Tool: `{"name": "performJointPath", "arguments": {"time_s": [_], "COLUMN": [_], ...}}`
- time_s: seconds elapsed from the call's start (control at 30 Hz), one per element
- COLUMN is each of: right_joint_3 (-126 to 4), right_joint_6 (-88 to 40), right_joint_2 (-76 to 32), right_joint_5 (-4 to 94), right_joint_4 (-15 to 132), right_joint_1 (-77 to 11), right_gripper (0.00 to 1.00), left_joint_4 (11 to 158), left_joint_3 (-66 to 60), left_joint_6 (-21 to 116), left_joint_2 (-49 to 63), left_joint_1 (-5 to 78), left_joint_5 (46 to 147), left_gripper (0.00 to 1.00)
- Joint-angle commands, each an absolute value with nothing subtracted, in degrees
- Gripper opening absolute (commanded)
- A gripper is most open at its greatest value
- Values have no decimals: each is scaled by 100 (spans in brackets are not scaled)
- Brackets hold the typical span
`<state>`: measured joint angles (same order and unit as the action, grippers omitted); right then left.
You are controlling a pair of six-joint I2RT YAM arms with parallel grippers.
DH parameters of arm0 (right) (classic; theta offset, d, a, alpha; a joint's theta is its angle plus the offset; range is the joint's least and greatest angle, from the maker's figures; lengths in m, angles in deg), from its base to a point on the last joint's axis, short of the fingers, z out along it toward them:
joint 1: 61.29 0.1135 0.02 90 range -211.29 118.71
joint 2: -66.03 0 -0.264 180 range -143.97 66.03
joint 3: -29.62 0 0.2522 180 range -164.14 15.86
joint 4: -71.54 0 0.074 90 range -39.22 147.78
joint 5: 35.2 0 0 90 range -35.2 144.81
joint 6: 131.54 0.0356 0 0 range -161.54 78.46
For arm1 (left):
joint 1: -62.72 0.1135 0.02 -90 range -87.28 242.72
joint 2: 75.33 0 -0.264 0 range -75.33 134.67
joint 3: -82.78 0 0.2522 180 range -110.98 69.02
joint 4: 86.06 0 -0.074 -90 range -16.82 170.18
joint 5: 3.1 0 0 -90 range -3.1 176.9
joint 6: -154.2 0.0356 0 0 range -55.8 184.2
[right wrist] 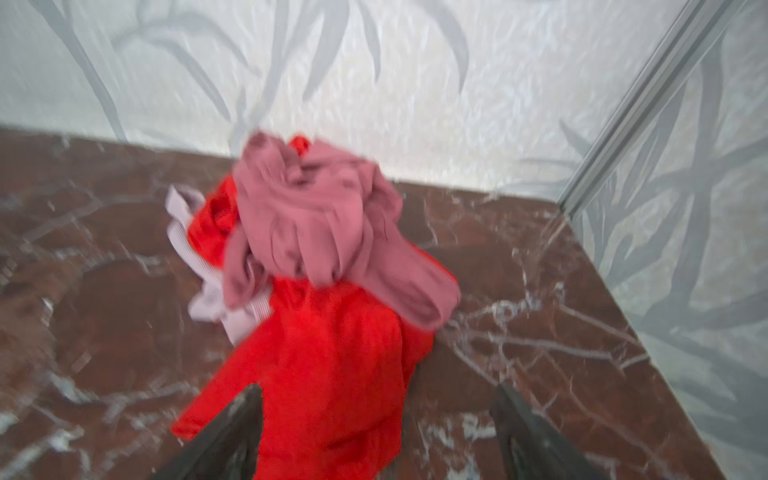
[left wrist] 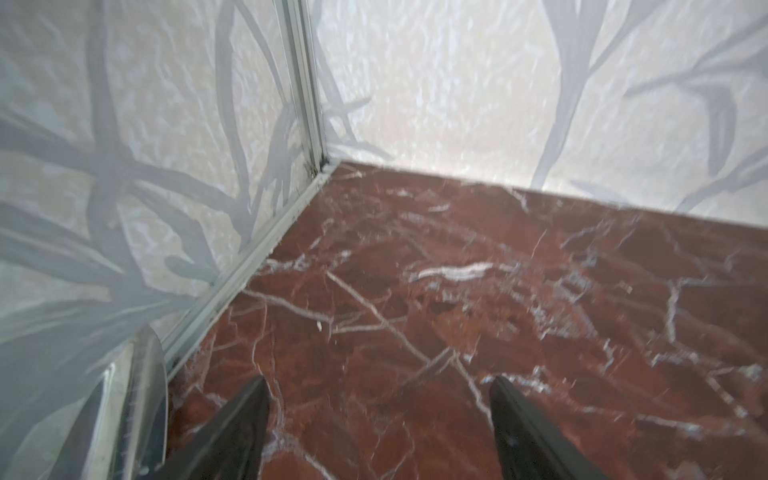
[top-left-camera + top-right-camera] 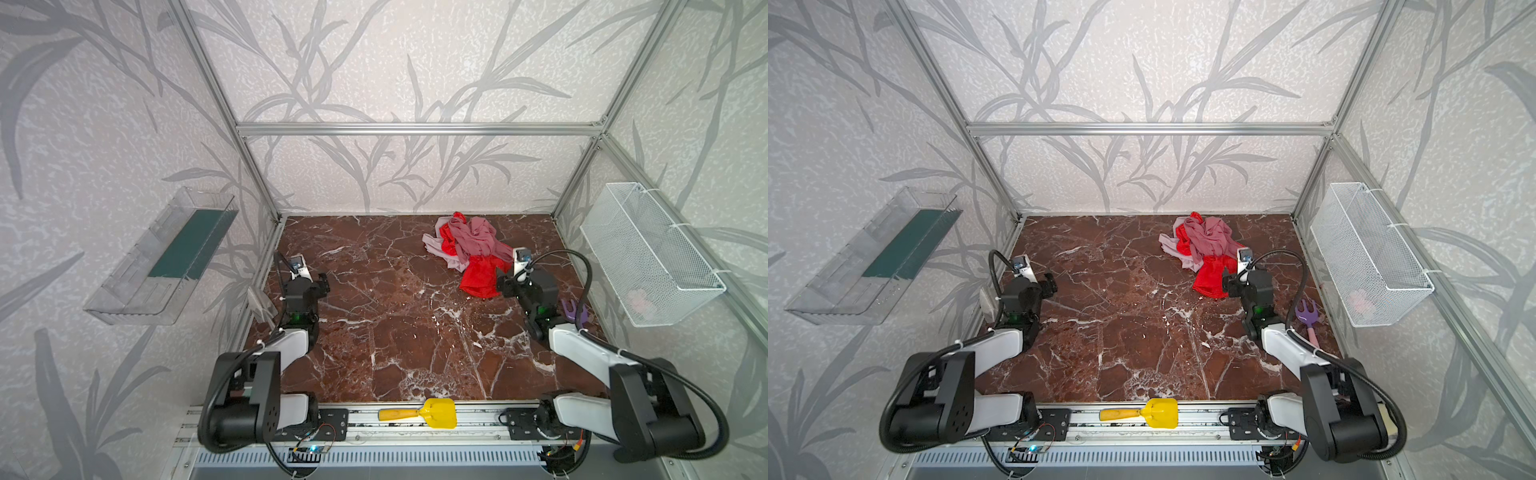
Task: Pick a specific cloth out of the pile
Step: 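Reach the right gripper to the pile and grasp the pale lilac cloth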
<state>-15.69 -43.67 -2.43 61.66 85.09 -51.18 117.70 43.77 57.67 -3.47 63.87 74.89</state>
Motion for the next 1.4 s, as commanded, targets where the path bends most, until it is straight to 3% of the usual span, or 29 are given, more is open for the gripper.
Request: {"name": "performJointPath", "arguments": {"time_s": [0.0, 0.2, 0.4, 0.93, 1.37], "right_joint_3": [-2343, -4063, -5784, -9131, -10479], "right_joint_6": [-4028, -4067, -4005, -3791, -4009], "right_joint_2": [54, -1054, -2762, -6119, -7235], "right_joint_5": [6341, 6524, 6176, 6045, 6873], "right_joint_4": [6580, 5237, 4640, 3488, 3069], "right_joint_1": [-4700, -3543, -3077, -2986, -3029], "right_gripper": [76, 70, 63, 52, 57], "left_joint_4": [10322, 8127, 7309, 7298, 7399], "left_joint_3": [3630, 2162, 1623, 1412, 1618], "left_joint_6": [5110, 4489, 4145, 3758, 3837], "left_joint_2": [-641, -273, -89, 160, 214], "left_joint_1": [6289, 5997, 5822, 5650, 5657], "left_joint_5": [7481, 7899, 8273, 8945, 8690], "left_gripper": [76, 73, 71, 68, 67]}}
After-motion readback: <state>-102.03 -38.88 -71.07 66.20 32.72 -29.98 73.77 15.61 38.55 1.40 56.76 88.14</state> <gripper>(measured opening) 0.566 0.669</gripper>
